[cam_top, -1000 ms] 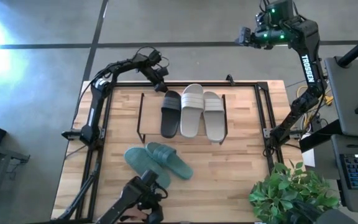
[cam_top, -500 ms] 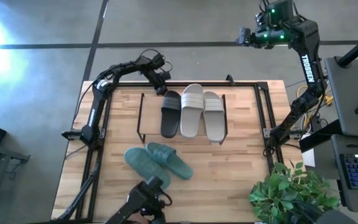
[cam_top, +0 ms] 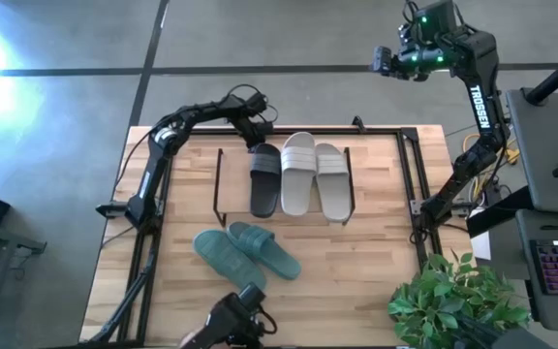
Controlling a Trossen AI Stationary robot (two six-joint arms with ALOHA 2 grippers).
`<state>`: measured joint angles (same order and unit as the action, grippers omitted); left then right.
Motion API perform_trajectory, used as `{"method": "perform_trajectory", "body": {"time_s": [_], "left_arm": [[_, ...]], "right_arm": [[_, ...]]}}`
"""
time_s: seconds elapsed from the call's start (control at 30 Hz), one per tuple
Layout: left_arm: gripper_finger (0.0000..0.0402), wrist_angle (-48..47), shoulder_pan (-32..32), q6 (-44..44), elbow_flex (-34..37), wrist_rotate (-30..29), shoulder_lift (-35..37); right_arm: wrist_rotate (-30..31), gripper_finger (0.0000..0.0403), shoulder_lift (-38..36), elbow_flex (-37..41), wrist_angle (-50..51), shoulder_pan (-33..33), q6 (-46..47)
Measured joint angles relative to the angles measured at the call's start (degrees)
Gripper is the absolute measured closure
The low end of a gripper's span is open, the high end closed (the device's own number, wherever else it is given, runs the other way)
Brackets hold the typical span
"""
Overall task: Pick and place slides into the shelf
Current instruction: Put the black slide on the shelf
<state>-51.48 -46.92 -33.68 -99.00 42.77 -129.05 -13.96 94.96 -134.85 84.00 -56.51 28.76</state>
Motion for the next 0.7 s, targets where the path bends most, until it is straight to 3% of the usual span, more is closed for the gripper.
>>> {"method": "perform_trajectory", "body": {"time_s": [0.17,0.47,0.7], "left_arm": [[0.0263,1.07,0.88,-2.94,0.0,-2.76,0.42],[0.0263,11.65,3.32,-3.46,-0.02,-8.93,0.44],[0.0263,15.96,5.33,-7.73,-0.02,-9.06,0.47]], "right_arm": [[0.0,0.0216,-0.32,-0.06,-0.08,0.0,-0.09],[-0.02,0.0216,-0.95,-0.13,-0.04,0.0,-0.93],[0.38,0.0216,-1.18,-0.13,0.23,-0.02,-2.29]]}}
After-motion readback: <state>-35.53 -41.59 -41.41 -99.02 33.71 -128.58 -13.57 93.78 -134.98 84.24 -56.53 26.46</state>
